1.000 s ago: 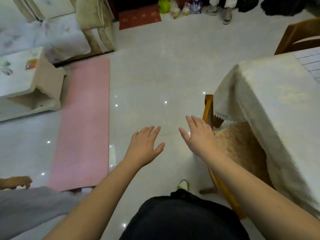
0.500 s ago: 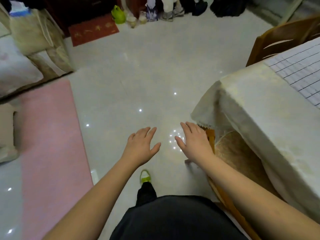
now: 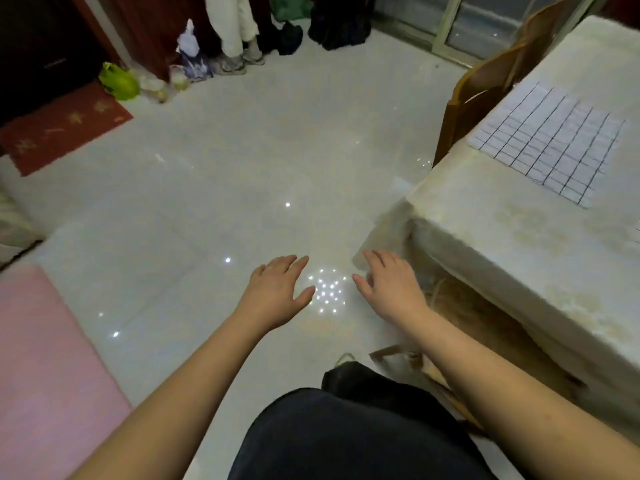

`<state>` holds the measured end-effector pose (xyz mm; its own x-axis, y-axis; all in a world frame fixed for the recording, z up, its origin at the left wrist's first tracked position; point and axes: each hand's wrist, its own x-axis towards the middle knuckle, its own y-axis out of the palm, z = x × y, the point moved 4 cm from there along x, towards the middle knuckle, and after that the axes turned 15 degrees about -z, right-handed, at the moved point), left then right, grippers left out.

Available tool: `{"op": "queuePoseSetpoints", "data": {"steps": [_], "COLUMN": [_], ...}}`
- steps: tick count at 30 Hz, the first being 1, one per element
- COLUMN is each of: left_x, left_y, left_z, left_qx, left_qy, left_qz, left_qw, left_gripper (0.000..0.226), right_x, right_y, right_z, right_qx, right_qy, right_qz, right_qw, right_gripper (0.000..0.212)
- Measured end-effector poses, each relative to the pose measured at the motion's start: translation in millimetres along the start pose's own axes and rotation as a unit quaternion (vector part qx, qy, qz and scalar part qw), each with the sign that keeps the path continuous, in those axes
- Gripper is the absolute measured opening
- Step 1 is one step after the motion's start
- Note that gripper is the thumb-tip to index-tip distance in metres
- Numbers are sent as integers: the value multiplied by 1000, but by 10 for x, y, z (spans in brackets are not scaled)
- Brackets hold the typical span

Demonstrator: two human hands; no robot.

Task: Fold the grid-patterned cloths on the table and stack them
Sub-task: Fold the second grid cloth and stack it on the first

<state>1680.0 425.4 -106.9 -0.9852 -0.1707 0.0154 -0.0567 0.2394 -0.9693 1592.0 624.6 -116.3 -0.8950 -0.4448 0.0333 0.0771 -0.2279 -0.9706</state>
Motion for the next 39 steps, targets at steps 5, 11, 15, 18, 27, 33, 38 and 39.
{"op": "queuePoseSetpoints", "data": {"steps": [5,11,15,18,27,33,38,39], "left_x": [979,2056,2672,3074,4430,5660,6408,6491], "left_y": [124,53,28,37,345,198,7,4], "left_z": [-58,-188,-284,-426,-692,-695,-1104,-1231], "left_qx": [2,11,14,6,-16,-25,-26,-28], "left_qy": [63,121,156,190,308,377,451,466], "left_qz": [18,31,41,48,84,82,62,62], "left_qw": [998,992,987,981,947,922,890,882], "left_gripper": [65,63,63,63,62,61,60,60], "right_x": [717,1550,1933,2120,2884,3593,3874,3894], "right_y": [11,-29,-121,-178,-108,-216,-374,-396], "right_z": [-256,-637,-882,-1059,-1510,-1696,-1881,-1931], "right_qx": [2,21,22,24,9,7,-3,-6], "right_qy": [58,133,158,200,331,415,479,491], "right_qz": [-19,-31,-48,-67,-90,-126,-169,-174], "right_qw": [998,990,986,977,939,901,861,854], "right_gripper": [64,66,61,61,61,54,50,50]}}
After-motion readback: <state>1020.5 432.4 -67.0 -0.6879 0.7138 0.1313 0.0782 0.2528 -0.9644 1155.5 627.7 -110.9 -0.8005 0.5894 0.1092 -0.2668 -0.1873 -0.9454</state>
